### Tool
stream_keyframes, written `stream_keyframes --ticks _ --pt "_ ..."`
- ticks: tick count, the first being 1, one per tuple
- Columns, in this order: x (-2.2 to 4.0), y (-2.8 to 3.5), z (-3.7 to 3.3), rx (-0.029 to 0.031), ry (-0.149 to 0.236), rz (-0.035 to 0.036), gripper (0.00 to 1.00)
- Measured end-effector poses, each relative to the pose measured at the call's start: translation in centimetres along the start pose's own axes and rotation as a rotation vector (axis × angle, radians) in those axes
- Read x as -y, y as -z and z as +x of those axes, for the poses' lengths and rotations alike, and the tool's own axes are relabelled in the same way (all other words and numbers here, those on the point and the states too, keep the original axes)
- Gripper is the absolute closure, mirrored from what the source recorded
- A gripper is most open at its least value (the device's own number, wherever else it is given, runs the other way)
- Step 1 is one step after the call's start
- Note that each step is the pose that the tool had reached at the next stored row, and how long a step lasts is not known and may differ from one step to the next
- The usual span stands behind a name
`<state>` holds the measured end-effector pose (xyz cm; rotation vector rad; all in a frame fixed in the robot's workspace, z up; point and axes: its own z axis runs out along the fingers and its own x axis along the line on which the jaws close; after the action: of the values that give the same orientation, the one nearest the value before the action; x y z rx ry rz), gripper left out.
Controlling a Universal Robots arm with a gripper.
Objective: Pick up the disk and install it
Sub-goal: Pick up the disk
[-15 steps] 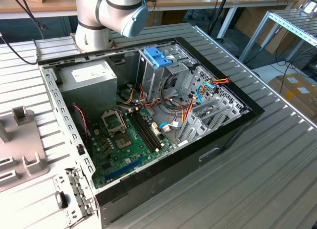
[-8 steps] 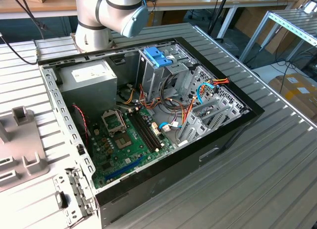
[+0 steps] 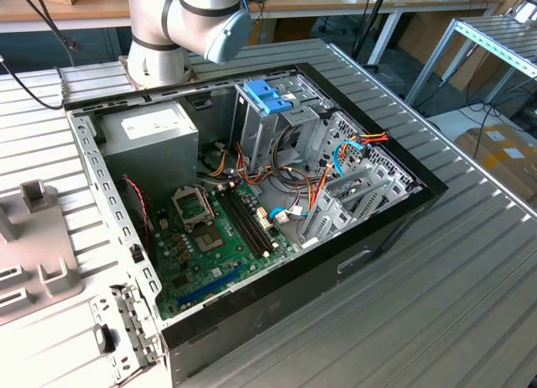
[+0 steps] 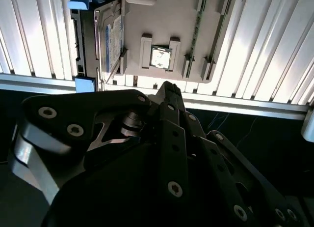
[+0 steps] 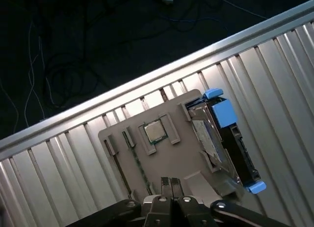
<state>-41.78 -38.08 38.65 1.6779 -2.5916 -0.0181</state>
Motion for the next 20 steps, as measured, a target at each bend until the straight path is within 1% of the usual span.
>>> stream_keyframes --ticks 1,7,9,11,12,15,16,19,20 --pt "0.0 0.0 0.0 -0.0005 0.014 0.0005 0.89" --pt "0.0 0.0 0.0 -0.002 0.051 0.002 0.89" --pt "0.0 -0.01 0.0 -0.0031 0.08 0.0032 0.89" --pt "0.0 -0.01 0.0 -0.005 0.129 0.0051 0.89" --pt "0.0 -0.02 -0.01 -0.0062 0.16 0.0063 0.89" --pt "0.0 -0.03 -0.01 -0.0085 0.217 0.0085 0.89" --pt "0.0 -0.04 -0.01 -0.0094 0.241 0.0095 0.89" --pt "0.0 -0.05 -0.01 -0.0132 0.335 0.0131 0.89" --pt "0.0 -0.06 -0.01 -0.0139 0.354 0.0139 0.89"
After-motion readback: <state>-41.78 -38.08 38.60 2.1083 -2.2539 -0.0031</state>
